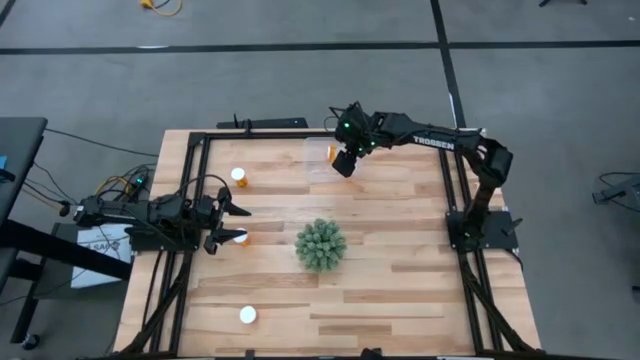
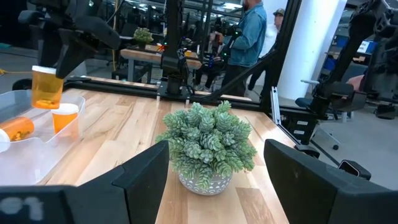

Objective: Pick and place pill bottles into a basket
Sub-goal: Put the orange pill bottle into the transparent bin

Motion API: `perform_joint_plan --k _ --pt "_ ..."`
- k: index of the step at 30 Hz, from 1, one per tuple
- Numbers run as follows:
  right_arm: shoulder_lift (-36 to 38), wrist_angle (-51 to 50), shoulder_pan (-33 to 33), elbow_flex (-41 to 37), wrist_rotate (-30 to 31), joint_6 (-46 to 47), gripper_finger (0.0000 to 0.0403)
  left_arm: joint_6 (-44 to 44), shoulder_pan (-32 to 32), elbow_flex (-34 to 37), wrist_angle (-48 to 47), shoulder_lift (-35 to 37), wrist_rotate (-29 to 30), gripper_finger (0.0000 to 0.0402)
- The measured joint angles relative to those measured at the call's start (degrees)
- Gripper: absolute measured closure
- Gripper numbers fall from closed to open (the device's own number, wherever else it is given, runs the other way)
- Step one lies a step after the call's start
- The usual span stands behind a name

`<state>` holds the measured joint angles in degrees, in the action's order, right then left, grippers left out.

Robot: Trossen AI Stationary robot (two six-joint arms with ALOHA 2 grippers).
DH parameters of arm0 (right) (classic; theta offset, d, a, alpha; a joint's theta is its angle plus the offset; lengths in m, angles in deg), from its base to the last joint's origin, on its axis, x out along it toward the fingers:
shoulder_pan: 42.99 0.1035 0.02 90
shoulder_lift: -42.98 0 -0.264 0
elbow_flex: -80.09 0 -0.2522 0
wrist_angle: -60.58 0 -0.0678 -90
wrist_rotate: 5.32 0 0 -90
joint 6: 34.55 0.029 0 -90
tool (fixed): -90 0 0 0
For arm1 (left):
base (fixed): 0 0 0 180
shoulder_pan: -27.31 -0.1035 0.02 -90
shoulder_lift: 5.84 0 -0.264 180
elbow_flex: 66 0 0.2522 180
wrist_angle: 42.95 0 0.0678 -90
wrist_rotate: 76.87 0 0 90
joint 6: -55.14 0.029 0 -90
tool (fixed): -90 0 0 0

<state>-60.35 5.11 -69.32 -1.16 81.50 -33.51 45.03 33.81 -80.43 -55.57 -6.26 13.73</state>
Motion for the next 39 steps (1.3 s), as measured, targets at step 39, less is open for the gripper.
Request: perform_joint_plan --k 39 --pt "-7.65 -1.5 1.44 -0.02 0.24 -3.05 0.0164 0.0 0.0 0.0 -0.02 -0.02 0.0 0.0148"
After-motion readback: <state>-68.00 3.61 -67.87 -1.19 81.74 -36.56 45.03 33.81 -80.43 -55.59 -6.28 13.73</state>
